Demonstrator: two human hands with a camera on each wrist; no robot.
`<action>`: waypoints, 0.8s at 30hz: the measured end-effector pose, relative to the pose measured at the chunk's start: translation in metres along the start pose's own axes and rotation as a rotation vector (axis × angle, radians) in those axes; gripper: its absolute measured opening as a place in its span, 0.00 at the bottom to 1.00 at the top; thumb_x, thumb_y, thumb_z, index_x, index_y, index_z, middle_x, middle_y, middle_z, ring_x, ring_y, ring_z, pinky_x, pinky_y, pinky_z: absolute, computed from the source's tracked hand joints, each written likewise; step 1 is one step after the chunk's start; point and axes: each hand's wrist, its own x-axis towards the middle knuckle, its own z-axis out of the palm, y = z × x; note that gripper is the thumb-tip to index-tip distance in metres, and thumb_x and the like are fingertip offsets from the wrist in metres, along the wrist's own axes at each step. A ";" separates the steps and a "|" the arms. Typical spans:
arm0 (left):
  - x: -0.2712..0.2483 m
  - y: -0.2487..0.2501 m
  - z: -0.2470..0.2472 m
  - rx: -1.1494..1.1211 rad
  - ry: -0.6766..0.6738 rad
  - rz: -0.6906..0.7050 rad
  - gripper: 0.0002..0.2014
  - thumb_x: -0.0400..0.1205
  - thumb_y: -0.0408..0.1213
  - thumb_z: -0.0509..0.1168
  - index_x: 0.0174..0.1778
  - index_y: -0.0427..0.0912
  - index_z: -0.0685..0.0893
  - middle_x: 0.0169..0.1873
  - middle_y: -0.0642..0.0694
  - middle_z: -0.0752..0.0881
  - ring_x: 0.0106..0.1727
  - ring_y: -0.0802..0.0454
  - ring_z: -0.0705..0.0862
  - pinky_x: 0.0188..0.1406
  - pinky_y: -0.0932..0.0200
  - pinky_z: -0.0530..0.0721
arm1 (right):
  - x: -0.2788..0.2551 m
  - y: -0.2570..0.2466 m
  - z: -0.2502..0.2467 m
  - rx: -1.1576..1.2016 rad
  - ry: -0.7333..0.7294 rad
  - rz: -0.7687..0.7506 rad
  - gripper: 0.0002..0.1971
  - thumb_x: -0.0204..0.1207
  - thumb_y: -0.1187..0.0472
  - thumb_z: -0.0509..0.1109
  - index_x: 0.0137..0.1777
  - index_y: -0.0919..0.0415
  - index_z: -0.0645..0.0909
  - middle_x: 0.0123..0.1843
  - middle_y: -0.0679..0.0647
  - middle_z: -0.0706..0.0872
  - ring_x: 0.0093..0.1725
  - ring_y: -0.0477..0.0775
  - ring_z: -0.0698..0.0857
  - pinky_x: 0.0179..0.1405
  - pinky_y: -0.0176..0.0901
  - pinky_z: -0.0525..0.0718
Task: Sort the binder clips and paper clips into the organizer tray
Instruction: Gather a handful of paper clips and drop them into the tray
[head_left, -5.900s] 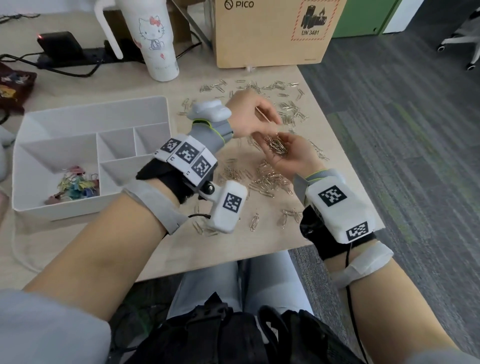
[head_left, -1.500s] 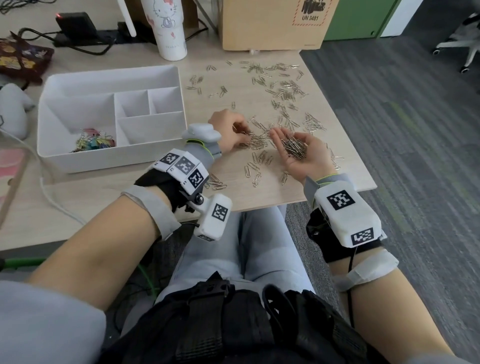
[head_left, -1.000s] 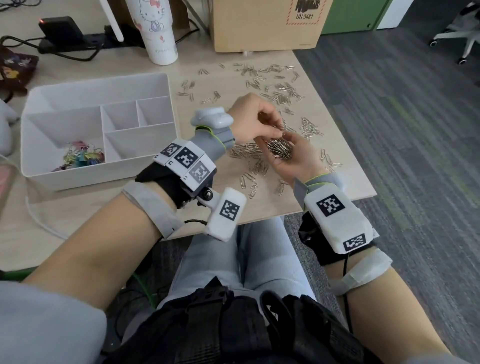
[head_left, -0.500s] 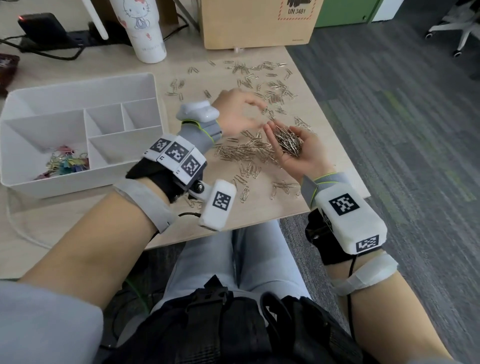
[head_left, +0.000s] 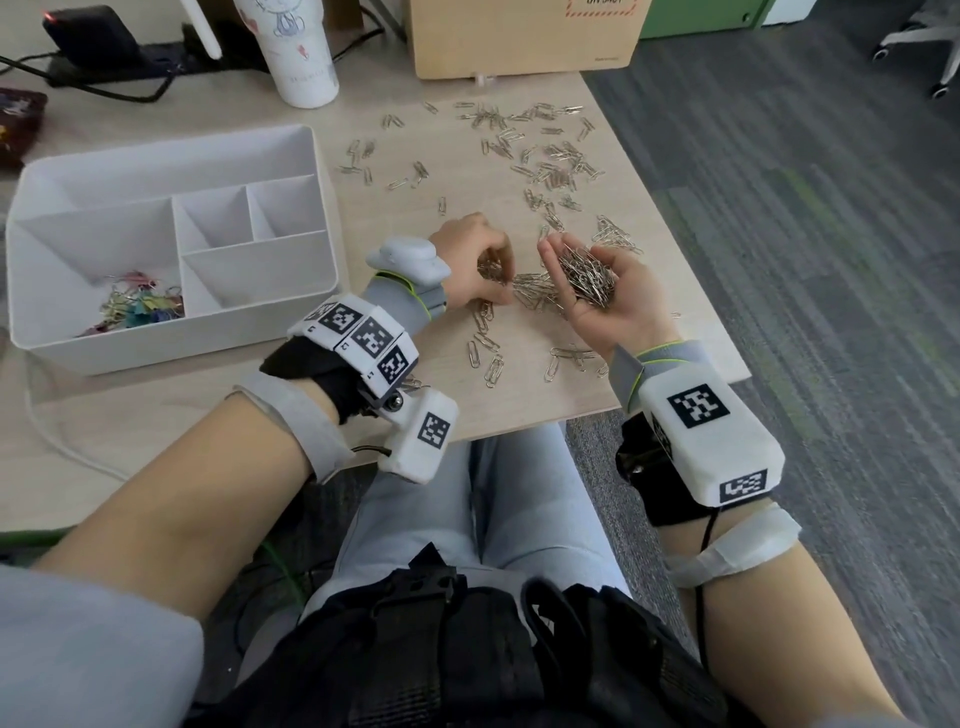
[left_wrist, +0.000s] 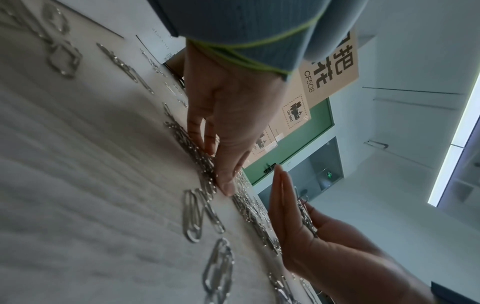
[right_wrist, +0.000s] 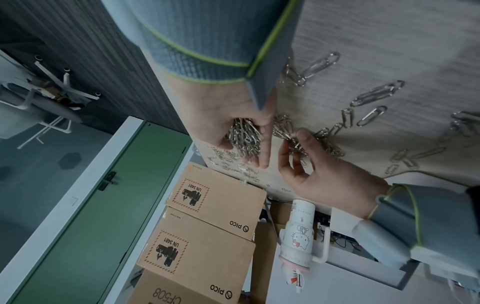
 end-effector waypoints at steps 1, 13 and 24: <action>0.000 -0.001 -0.001 0.013 0.015 0.005 0.15 0.67 0.43 0.77 0.46 0.43 0.87 0.47 0.46 0.76 0.50 0.46 0.79 0.49 0.58 0.74 | -0.001 0.001 0.000 0.005 -0.004 -0.002 0.15 0.82 0.68 0.54 0.48 0.78 0.79 0.41 0.73 0.86 0.48 0.70 0.85 0.47 0.57 0.87; -0.004 -0.012 -0.007 -0.228 0.228 -0.065 0.09 0.68 0.37 0.77 0.43 0.42 0.91 0.34 0.45 0.86 0.33 0.54 0.80 0.41 0.62 0.79 | -0.004 0.005 0.004 0.016 0.001 0.001 0.16 0.83 0.69 0.52 0.44 0.78 0.79 0.35 0.73 0.86 0.45 0.70 0.84 0.50 0.65 0.84; -0.012 0.029 -0.032 -0.512 0.175 0.137 0.07 0.67 0.31 0.77 0.38 0.44 0.90 0.26 0.51 0.87 0.25 0.64 0.82 0.34 0.68 0.83 | -0.009 0.030 0.019 -0.049 -0.017 0.088 0.14 0.83 0.69 0.53 0.46 0.78 0.77 0.35 0.74 0.85 0.42 0.72 0.85 0.51 0.64 0.83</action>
